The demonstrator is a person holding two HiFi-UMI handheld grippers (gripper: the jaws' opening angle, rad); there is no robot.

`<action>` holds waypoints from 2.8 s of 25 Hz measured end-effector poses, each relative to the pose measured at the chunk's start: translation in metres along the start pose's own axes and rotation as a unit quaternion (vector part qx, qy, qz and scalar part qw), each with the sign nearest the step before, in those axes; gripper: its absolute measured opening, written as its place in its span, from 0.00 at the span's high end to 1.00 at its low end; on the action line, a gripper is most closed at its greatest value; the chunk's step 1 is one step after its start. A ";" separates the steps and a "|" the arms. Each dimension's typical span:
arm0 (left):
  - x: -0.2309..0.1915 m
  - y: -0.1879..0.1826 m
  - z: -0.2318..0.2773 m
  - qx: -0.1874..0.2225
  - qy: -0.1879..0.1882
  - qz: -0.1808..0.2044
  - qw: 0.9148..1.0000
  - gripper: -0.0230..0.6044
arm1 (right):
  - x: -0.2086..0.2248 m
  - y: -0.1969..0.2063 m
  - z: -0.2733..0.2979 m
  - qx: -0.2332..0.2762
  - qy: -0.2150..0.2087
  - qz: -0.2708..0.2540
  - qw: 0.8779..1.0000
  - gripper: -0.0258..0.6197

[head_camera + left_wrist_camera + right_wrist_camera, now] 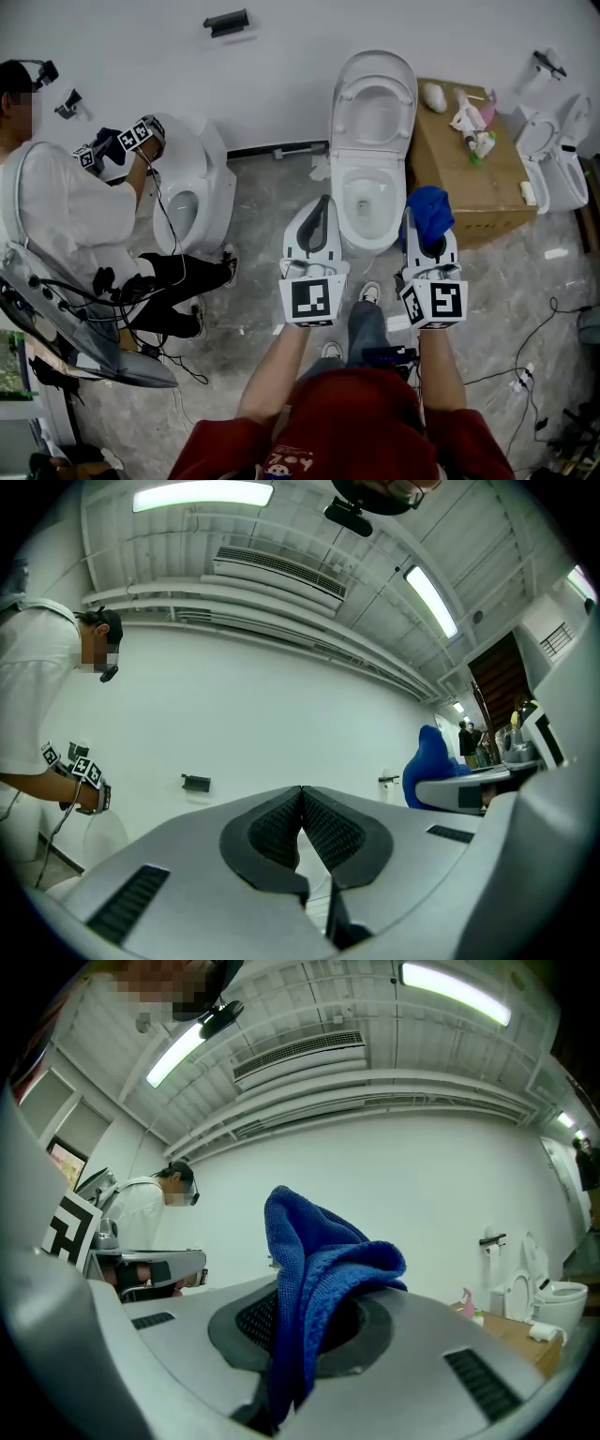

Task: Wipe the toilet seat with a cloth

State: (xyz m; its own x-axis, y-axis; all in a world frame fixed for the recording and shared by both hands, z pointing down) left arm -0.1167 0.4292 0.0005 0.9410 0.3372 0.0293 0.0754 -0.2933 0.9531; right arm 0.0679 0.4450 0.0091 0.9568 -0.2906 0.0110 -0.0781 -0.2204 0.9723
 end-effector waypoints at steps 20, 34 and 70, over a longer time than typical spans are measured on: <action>0.004 0.127 0.274 0.001 -0.027 -0.012 1.000 0.94 | 0.187 0.117 0.226 -0.022 -0.031 0.018 0.999 0.88; -0.074 0.333 0.348 -0.024 -0.029 -0.048 0.998 0.94 | 0.198 0.311 0.337 -0.045 -0.027 0.025 0.998 0.88; -0.138 0.641 0.356 -0.053 -0.009 -0.058 0.997 0.94 | 0.273 0.761 0.453 -0.236 0.096 -0.016 0.967 0.88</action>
State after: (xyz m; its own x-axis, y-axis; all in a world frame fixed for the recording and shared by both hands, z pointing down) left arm -0.0807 -0.1242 0.4997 0.9339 0.3467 -0.0880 0.1498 -0.1557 0.9764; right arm 0.1428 -0.2237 0.6467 0.9944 -0.1029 -0.0224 0.0462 0.2354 0.9708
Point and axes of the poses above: the fingertips, and each gripper's own axes: z forward along the fingers, x to its right, y out of its underside, the point moved 6 cm from there along -z, backward along the fingers, and after that the axes turned 7 degrees about x, right-handed, at the moved point
